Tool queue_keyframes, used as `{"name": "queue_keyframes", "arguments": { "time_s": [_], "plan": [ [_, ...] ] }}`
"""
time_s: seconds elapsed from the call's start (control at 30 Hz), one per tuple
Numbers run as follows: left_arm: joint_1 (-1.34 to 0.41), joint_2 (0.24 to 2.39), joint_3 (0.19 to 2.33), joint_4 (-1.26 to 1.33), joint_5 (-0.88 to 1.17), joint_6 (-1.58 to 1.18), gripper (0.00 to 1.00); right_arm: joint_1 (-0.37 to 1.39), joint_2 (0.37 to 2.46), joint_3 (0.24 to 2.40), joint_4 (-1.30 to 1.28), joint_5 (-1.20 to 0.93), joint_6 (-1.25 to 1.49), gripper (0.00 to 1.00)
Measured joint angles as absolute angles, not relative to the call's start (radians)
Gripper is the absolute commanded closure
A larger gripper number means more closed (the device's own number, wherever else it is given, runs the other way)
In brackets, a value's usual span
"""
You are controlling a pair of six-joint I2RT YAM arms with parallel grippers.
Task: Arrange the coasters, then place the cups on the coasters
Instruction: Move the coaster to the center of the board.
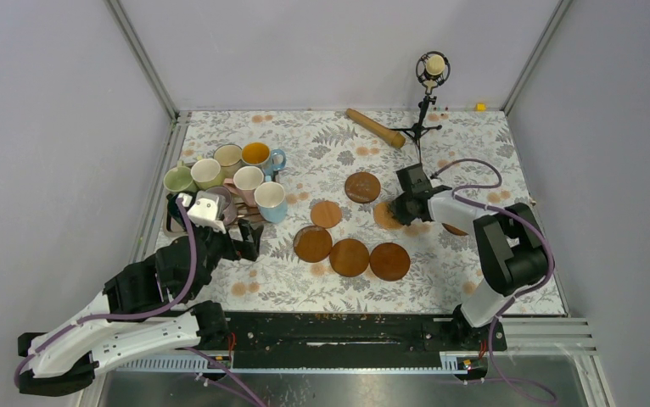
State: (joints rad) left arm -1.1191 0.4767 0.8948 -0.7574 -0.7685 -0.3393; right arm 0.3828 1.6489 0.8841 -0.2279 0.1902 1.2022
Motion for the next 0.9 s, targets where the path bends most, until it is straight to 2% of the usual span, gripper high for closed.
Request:
{"name": "queue_keyframes", "arguments": {
  "time_s": [0.27, 0.9],
  "plan": [
    [-1.119, 0.477, 0.894, -0.757, -0.769, -0.339, 0.02, 0.438, 1.708, 0.901, -0.086, 0.086, 1.192, 0.67],
    [-1.119, 0.477, 0.893, -0.757, -0.768, -0.339, 0.02, 0.52, 1.72, 0.872, 0.005, 0.005, 1.232, 0.66]
  ]
}}
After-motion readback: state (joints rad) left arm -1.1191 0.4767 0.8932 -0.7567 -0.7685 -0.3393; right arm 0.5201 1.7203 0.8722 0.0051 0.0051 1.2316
